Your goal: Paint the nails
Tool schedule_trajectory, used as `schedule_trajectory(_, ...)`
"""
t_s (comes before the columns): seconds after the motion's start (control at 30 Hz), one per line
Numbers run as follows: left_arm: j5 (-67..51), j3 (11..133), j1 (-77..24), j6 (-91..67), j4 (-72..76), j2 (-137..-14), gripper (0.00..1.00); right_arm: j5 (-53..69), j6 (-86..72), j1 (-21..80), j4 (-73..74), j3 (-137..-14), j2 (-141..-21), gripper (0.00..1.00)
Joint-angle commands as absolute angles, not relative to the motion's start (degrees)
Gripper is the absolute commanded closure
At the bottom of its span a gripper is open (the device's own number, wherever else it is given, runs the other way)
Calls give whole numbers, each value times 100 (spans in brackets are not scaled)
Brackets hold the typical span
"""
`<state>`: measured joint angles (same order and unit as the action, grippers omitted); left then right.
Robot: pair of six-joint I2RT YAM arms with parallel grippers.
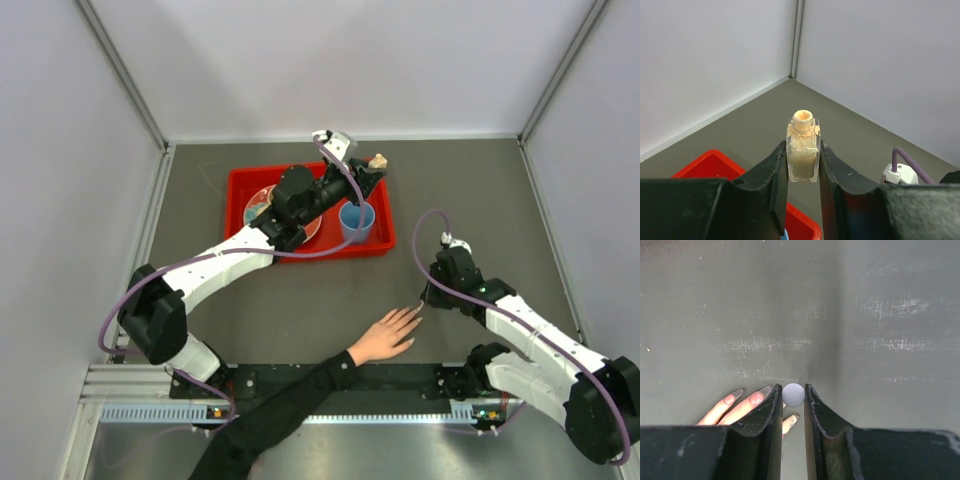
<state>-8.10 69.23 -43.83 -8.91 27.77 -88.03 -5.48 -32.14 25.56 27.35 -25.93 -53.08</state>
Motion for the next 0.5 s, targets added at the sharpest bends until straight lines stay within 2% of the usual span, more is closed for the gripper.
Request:
schedule_trajectory(0.0, -861, 7093, -4351, -949, 3024, -8648, 100, -677, -3234, 2452, 2540, -2654, -5309, 100)
schedule_trajectory(0.47, -870, 7049, -4351, -993, 3076, -8640, 100, -308, -3261, 2452, 2839, -2716, -4508, 100)
